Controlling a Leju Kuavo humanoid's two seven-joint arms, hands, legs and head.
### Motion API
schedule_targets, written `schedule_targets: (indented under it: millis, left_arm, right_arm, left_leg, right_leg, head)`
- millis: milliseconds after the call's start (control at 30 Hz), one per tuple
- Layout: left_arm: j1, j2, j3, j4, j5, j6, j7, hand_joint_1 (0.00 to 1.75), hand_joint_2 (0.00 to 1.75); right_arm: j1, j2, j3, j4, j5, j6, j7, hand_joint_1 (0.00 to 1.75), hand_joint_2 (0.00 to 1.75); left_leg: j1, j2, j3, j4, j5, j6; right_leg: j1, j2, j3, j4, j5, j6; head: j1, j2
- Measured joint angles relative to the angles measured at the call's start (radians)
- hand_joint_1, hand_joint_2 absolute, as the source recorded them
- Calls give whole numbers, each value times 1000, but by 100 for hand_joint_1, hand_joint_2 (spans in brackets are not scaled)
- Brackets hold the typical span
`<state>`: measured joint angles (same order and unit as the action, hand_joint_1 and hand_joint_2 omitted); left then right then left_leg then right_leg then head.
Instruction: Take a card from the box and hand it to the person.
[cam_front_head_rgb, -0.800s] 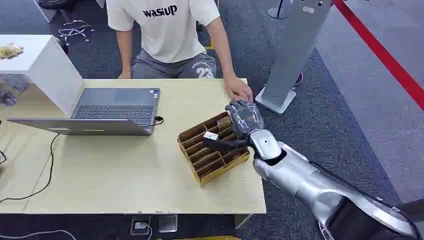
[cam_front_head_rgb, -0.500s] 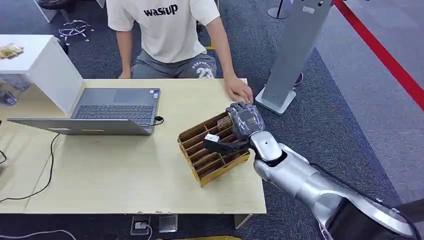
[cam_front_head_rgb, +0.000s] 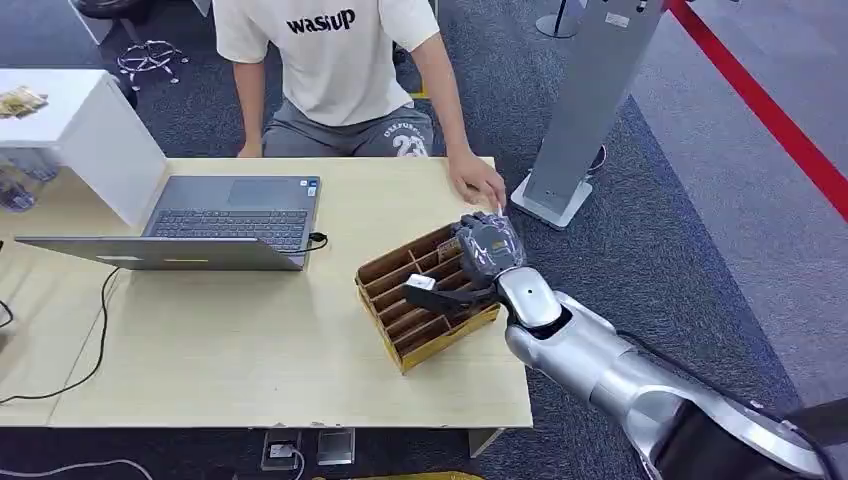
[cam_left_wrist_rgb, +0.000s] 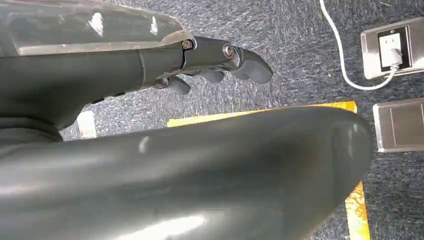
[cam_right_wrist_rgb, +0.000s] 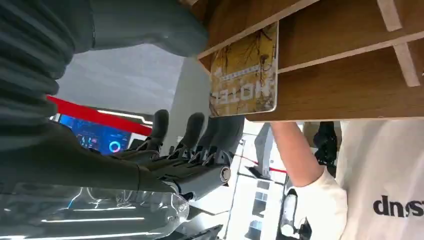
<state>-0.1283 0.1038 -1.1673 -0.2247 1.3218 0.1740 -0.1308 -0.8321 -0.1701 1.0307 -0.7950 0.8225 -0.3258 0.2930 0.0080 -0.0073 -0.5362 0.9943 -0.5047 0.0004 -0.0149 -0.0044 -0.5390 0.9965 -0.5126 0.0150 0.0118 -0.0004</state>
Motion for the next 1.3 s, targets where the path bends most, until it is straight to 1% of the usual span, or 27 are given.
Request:
schedule_targets:
  millis: [33,67,100,133,167,267,400,467,500,800,867,1067,1300]
  left_arm:
    - [0,0,0,0,0,0,0,0,0]
    - [0,0,0,0,0,1,0,0,0]
    - [0,0,0,0,0,1,0,0,0]
    - [0,0,0,0,0,1,1,0,0]
    - [-1,0,0,0,0,1,1,0,0]
    - [-1,0,0,0,0,2,1,0,0]
    - [-1,0,0,0,0,5,1,0,0]
    - [-1,0,0,0,0,5,1,0,0]
    - [-1,0,0,0,0,5,1,0,0]
    - [-5,0,-1,0,-3,5,3,0,0]
    - [-5,0,-1,0,-3,-6,3,0,0]
    - [-4,0,-2,0,-3,-46,-20,0,0]
    - [-4,0,-2,0,2,-44,-26,0,0]
  right_arm:
    - [0,0,0,0,0,0,0,93,175]
    - [0,0,0,0,0,-1,0,117,175]
    - [0,0,0,0,0,-2,0,126,175]
    - [0,1,0,0,0,-2,0,124,175]
    - [0,1,-1,0,0,-2,-2,115,175]
    - [-1,1,-3,0,0,-4,-2,120,175]
    - [-1,1,-11,-3,0,-5,0,122,175]
    - [-1,1,-16,-9,1,-6,6,120,175]
    - [-1,1,-19,-12,4,-5,9,124,175]
    - [-1,-3,-26,-30,9,-2,17,133,175]
    - [-1,-2,-26,-31,7,-1,9,129,175]
    - [-1,-2,-26,-31,-6,-2,-3,129,175]
    - [-1,-2,-26,-31,-27,1,-6,129,175]
  left_leg:
    - [0,0,0,0,0,0]
    - [0,0,0,0,0,0]
    - [0,0,0,0,0,0]
    - [0,0,0,0,0,0]
    - [0,0,0,0,0,0]
    - [0,0,0,0,0,0]
    - [0,0,0,0,0,0]
    - [0,0,0,0,0,0]
    - [0,0,0,0,0,0]
    - [0,0,0,0,0,0]
    - [0,0,0,0,0,0]
    - [0,0,0,0,0,0]
    - [0,0,0,0,0,0]
  right_leg:
    - [0,0,0,0,0,0]
    - [0,0,0,0,0,0]
    - [0,0,0,0,0,0]
    - [0,0,0,0,0,0]
    - [0,0,0,0,0,0]
    - [0,0,0,0,0,0]
    - [0,0,0,0,0,0]
    - [0,0,0,0,0,0]
    - [0,0,0,0,0,0]
    - [0,0,0,0,0,0]
    - [0,0,0,0,0,0]
    - [0,0,0,0,0,0]
    - [0,0,0,0,0,0]
  head:
    - [0,0]
    - [0,0]
    - [0,0]
    - [0,0]
    - [0,0]
    - [0,0]
    - [0,0]
    - [0,0]
    - [0,0]
    - [0,0]
    - [0,0]
    - [0,0]
    - [0,0]
